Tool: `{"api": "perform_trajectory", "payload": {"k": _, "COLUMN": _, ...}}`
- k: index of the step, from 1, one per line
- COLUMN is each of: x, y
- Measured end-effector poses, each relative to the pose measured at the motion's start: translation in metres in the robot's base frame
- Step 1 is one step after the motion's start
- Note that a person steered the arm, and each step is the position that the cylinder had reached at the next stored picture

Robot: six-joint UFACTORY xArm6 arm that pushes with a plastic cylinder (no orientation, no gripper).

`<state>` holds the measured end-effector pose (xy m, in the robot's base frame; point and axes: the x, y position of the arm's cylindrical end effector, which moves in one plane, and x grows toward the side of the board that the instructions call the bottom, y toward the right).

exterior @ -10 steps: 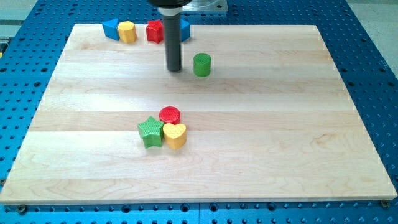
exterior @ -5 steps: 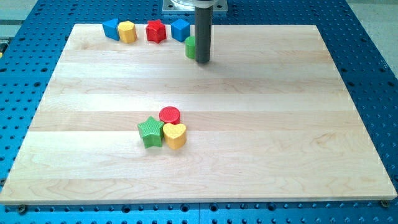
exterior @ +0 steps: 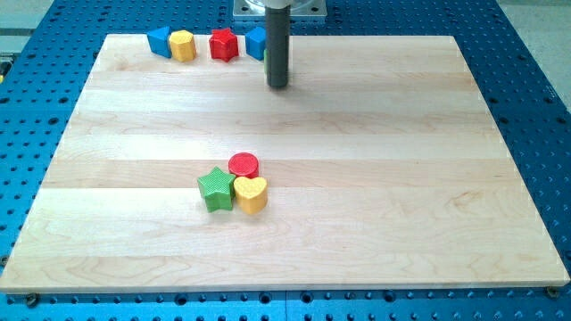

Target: Push the green circle to the top center

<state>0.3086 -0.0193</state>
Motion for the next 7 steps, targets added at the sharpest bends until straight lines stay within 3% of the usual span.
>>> {"api": "perform_trajectory", "payload": {"k": 2, "x": -0.032, "y": 0.009}}
{"api": "perform_trajectory", "payload": {"k": 6, "x": -0.052, "y": 0.018}}
{"api": "perform_trajectory", "payload": {"k": 7, "x": -0.027, "y": 0.002}}
